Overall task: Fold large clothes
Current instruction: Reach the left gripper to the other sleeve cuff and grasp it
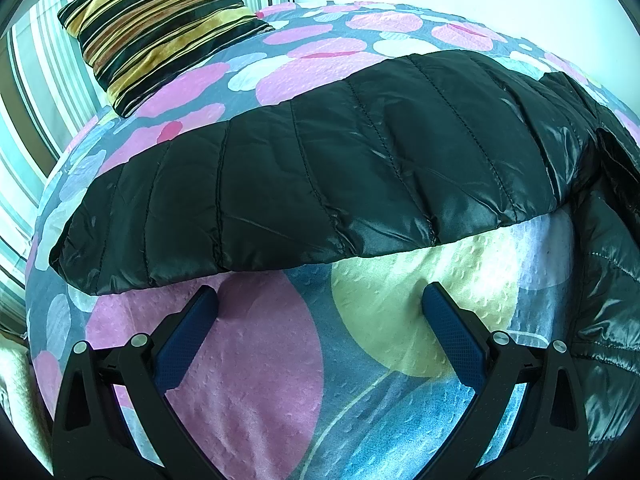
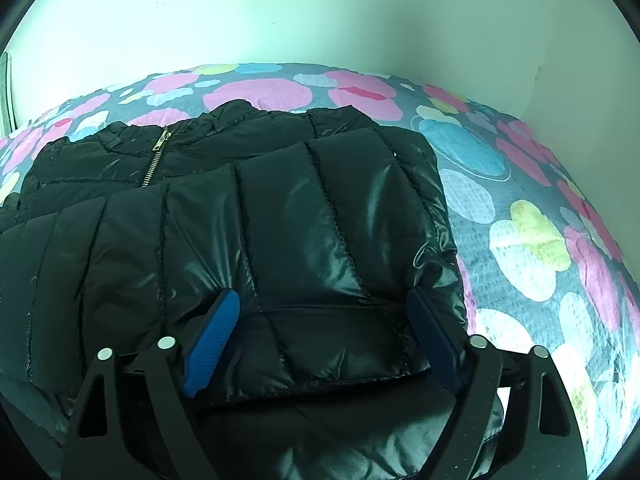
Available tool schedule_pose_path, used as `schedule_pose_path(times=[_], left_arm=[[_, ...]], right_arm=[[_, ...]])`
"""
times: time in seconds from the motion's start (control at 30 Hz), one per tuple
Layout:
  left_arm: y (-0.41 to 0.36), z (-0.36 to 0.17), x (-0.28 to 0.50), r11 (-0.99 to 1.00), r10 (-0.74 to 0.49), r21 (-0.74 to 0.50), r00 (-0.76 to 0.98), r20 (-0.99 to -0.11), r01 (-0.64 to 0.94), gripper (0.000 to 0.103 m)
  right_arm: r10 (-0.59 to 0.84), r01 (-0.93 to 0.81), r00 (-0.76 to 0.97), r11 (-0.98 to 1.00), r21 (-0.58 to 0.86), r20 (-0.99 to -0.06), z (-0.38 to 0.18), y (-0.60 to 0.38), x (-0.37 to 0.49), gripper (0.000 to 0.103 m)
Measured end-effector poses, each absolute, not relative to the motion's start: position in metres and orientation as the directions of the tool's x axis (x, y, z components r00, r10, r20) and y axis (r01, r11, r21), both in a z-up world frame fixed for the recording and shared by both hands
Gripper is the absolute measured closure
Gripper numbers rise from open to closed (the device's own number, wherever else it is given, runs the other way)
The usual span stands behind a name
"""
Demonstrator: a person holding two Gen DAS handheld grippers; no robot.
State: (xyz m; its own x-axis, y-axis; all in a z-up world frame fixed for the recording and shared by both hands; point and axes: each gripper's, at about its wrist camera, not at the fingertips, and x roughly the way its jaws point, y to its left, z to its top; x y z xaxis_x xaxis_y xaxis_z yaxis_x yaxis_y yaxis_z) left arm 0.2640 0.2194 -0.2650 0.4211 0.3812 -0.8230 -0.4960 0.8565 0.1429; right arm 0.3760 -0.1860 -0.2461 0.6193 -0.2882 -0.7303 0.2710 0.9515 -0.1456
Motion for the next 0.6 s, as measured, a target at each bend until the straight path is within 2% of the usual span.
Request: schedule_pose_path(times=[0.5, 0.6], left_arm=[[0.229, -0.259, 0.251, 0.854, 0.337, 0.083, 0.425, -0.840, -0.514, 0.002], [0.240, -0.249, 0.228, 0.832, 0.323, 0.028, 0.443, -0.837, -0.553, 0.002]], right_arm=[[-0.278, 0.274, 0.622, 0.953, -0.129, -0.732, -0.247, -0.188, 0.374, 0.015], [-0.278, 0.273, 0.622, 0.953, -0.130, -0.732, -0.248, -0.188, 0.374, 0.015]])
